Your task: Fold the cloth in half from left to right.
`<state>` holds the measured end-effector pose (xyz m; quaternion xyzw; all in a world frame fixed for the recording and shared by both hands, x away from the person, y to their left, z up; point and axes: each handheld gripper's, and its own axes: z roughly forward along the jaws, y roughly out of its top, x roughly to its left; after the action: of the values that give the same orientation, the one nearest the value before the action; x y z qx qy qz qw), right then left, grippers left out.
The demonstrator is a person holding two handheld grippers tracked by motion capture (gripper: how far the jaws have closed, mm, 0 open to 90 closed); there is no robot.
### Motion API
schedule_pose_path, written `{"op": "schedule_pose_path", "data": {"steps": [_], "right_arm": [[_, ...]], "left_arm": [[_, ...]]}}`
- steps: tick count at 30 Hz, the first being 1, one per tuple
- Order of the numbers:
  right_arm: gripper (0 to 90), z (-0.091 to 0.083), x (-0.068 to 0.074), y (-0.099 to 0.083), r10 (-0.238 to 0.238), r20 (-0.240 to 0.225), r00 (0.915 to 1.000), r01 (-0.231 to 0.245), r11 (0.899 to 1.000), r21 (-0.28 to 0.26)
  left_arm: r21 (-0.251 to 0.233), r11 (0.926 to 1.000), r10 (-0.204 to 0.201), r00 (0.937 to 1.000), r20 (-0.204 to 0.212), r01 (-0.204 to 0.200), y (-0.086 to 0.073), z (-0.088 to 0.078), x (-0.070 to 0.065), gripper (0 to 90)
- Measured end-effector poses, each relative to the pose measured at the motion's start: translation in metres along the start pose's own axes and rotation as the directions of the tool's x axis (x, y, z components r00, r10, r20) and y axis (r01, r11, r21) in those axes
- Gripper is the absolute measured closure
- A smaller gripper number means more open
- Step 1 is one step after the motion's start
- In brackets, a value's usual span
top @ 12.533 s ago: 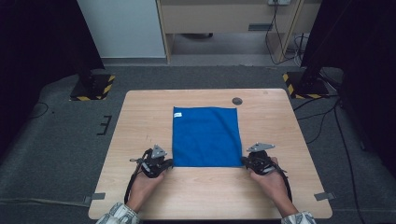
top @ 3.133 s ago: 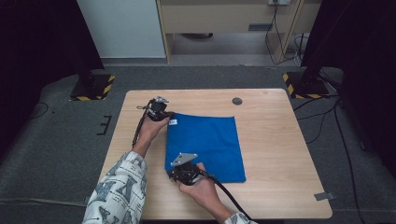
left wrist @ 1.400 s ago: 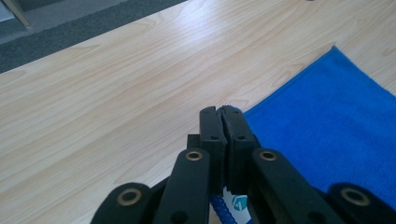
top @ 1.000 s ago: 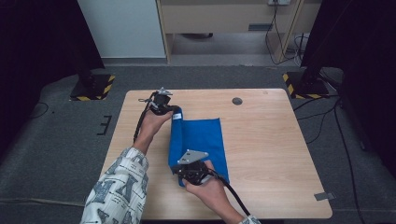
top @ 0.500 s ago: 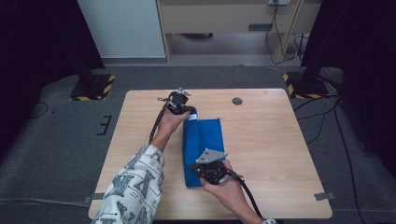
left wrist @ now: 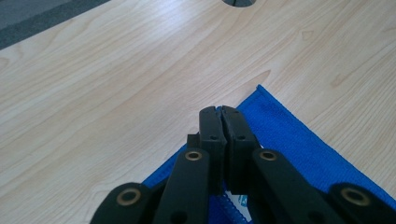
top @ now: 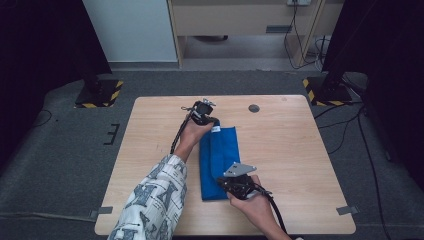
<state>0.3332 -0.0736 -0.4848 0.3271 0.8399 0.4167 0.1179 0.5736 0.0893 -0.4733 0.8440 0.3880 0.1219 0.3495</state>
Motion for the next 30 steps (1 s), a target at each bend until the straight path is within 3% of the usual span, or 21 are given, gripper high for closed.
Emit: {"op": "schedule_pose_path", "data": {"steps": [8,17,24,30], "right_arm": [[84.6,0.0,-0.007,-0.014,0.03,0.01,0.9995,-0.03,0.999,0.024],[69.4,-0.004,-0.02,-0.027,0.083,0.08,0.9934,-0.088,0.994,0.067],[66.9,-0.009,-0.029,-0.036,0.109,0.105,0.9885,-0.119,0.988,0.095],[66.1,-0.013,-0.035,-0.04,0.136,0.106,0.985,-0.147,0.984,0.103]], "left_arm": [[0.012,0.9998,-0.017,0.9997,0.014,0.017,0.0,0.009,-0.005,87.2],[0.014,0.9991,-0.041,0.9975,0.058,0.04,0.001,0.016,-0.014,81.2],[-0.01,0.9983,-0.056,0.9964,0.063,0.057,0.004,0.017,-0.02,71.5],[-0.01,0.9984,-0.055,0.9956,0.076,0.056,0.005,0.021,-0.026,71.0]]}}
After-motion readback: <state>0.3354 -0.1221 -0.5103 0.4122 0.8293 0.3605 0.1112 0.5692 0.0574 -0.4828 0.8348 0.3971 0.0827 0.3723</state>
